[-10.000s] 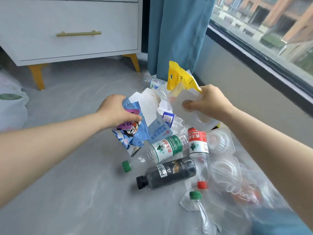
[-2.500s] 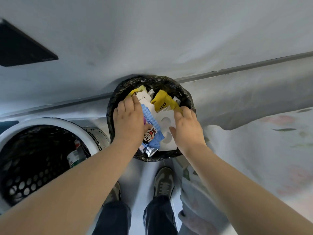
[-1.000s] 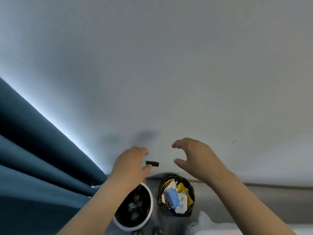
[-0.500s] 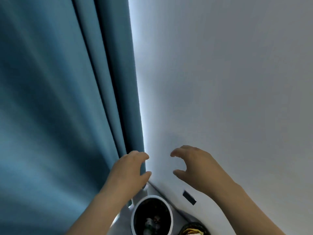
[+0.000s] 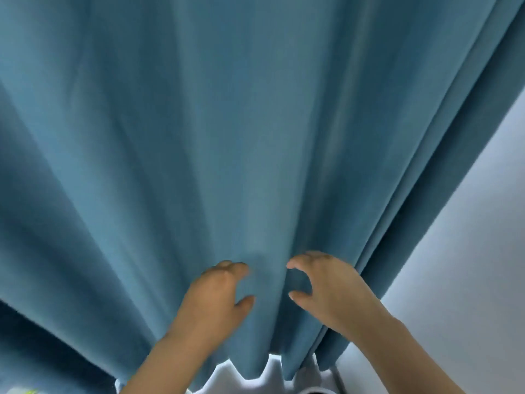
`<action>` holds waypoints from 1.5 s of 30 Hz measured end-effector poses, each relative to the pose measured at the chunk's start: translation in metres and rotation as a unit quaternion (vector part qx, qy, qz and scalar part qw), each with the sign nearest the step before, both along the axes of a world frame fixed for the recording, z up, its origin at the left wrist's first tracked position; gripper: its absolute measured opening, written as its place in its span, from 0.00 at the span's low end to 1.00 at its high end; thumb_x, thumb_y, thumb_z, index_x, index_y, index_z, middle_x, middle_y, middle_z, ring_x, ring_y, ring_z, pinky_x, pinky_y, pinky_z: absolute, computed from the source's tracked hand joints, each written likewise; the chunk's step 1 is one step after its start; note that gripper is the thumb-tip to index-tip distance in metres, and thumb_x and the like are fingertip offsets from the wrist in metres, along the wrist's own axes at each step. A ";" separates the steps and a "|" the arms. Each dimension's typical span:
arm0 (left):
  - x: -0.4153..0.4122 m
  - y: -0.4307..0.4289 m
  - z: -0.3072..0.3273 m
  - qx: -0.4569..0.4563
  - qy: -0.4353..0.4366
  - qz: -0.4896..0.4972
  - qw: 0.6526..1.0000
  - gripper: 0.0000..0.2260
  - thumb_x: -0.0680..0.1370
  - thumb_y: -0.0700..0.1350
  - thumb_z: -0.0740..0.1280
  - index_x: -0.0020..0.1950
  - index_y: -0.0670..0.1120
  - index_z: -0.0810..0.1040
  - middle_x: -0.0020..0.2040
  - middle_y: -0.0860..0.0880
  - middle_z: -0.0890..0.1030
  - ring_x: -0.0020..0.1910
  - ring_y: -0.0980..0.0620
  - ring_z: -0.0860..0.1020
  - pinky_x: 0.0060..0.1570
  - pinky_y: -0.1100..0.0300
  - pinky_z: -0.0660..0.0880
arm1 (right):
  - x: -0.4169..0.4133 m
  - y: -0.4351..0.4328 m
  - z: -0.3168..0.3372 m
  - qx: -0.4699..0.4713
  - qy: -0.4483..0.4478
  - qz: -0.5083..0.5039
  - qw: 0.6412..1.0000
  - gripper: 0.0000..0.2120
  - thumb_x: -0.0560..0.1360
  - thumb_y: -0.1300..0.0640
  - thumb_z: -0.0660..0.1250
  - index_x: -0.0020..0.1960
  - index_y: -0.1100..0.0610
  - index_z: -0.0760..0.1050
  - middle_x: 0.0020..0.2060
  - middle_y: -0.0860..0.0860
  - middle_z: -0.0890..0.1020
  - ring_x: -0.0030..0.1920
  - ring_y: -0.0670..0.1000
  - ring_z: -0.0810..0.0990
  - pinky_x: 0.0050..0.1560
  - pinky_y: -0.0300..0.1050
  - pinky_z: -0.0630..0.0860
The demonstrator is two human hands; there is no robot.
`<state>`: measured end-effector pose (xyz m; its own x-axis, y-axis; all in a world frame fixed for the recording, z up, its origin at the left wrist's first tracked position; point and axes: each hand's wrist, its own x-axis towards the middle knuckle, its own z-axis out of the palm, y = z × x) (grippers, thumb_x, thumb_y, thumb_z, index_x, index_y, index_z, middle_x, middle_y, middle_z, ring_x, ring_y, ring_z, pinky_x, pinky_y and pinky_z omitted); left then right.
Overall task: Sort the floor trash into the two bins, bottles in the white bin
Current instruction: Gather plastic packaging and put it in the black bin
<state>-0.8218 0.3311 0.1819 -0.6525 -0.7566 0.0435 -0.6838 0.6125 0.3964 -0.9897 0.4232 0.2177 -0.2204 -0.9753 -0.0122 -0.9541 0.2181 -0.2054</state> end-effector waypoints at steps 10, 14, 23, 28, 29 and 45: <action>0.224 -0.044 0.015 -0.019 0.027 0.193 0.981 0.21 0.76 0.53 0.66 0.69 0.54 0.70 0.63 0.57 0.75 0.61 0.57 0.74 0.59 0.63 0.70 | 0.204 -0.115 0.012 -0.041 -0.003 0.196 0.980 0.21 0.77 0.48 0.64 0.68 0.45 0.67 0.63 0.42 0.73 0.63 0.46 0.72 0.60 0.39 0.68; 0.305 -0.045 0.012 -0.034 0.013 0.270 0.962 0.20 0.75 0.54 0.66 0.67 0.54 0.71 0.62 0.57 0.75 0.61 0.55 0.74 0.59 0.62 0.71 | 0.284 -0.144 0.006 -0.033 -0.015 0.269 0.962 0.21 0.76 0.48 0.65 0.68 0.45 0.69 0.63 0.42 0.74 0.63 0.46 0.72 0.61 0.39 0.69; 0.422 -0.032 -0.001 -0.037 0.024 0.437 0.898 0.19 0.75 0.54 0.67 0.64 0.54 0.73 0.59 0.57 0.77 0.59 0.55 0.75 0.57 0.61 0.72 | 0.419 -0.201 -0.003 -0.014 -0.024 0.434 0.901 0.18 0.76 0.50 0.65 0.65 0.47 0.71 0.60 0.44 0.75 0.60 0.48 0.74 0.59 0.43 0.72; 0.467 -0.027 -0.009 -0.020 0.004 0.528 0.849 0.18 0.76 0.53 0.65 0.65 0.54 0.72 0.60 0.56 0.76 0.60 0.53 0.73 0.58 0.60 0.70 | 0.478 -0.228 -0.010 -0.004 -0.015 0.525 0.851 0.18 0.77 0.50 0.64 0.66 0.47 0.70 0.60 0.45 0.75 0.60 0.49 0.74 0.58 0.43 0.71; 0.475 -0.025 -0.010 -0.017 0.001 0.543 0.839 0.18 0.76 0.54 0.65 0.65 0.54 0.71 0.60 0.56 0.75 0.60 0.54 0.73 0.58 0.60 0.70 | 0.489 -0.234 -0.012 0.000 -0.014 0.542 0.840 0.18 0.76 0.51 0.64 0.66 0.48 0.71 0.60 0.45 0.75 0.60 0.50 0.74 0.58 0.44 0.72; 0.621 -0.034 -0.048 0.049 0.019 0.645 0.763 0.16 0.76 0.52 0.65 0.63 0.53 0.72 0.60 0.57 0.75 0.59 0.56 0.73 0.56 0.61 0.70 | 0.662 -0.288 -0.067 0.037 -0.012 0.625 0.779 0.17 0.75 0.49 0.66 0.63 0.48 0.74 0.55 0.46 0.78 0.55 0.49 0.76 0.53 0.44 0.74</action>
<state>-0.2013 0.2971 0.1341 0.6370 -0.7689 -0.0549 -0.6794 -0.5937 0.4311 -0.3273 0.1349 0.1507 0.9033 -0.4236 -0.0686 -0.4262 -0.8670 -0.2582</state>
